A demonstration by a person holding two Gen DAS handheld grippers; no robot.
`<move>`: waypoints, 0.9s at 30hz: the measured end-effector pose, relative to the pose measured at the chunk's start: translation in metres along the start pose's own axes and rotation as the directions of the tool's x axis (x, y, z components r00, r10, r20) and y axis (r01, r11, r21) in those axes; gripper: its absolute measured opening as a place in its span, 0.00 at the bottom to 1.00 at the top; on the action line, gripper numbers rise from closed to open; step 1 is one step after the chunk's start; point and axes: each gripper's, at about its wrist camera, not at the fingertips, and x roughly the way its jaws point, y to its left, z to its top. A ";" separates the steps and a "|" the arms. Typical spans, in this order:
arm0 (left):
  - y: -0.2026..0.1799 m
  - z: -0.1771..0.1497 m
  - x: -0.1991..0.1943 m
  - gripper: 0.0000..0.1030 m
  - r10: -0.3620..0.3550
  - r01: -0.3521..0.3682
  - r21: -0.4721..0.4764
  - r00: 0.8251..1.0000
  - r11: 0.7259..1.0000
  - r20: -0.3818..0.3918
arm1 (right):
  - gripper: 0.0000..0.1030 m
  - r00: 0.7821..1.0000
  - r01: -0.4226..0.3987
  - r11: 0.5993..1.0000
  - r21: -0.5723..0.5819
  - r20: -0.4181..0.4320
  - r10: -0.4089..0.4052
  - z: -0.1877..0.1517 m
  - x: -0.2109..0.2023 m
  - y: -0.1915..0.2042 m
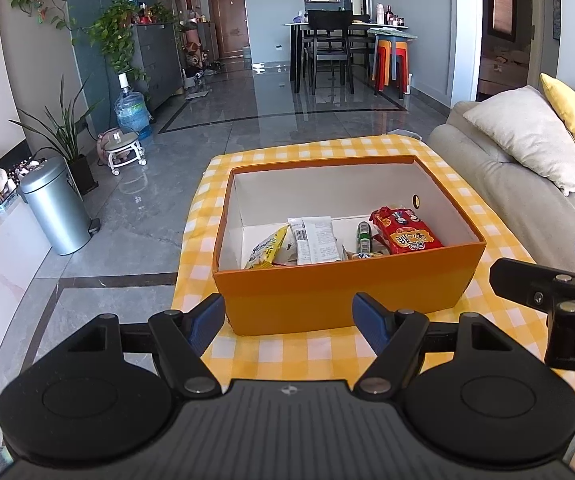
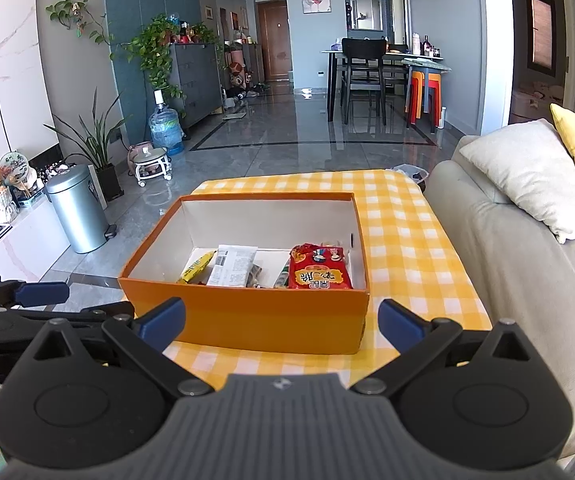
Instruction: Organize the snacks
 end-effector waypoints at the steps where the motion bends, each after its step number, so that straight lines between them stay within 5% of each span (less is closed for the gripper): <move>1: 0.000 0.000 0.000 0.83 0.000 0.000 0.000 1.000 1.000 0.000 | 0.96 1.000 0.000 1.000 0.001 0.000 0.000 0.000 0.000 0.000; 27: 0.001 -0.002 -0.005 0.83 0.011 -0.011 0.008 1.000 1.000 0.000 | 0.96 1.000 0.000 1.000 0.011 -0.005 0.000 -0.001 0.000 0.000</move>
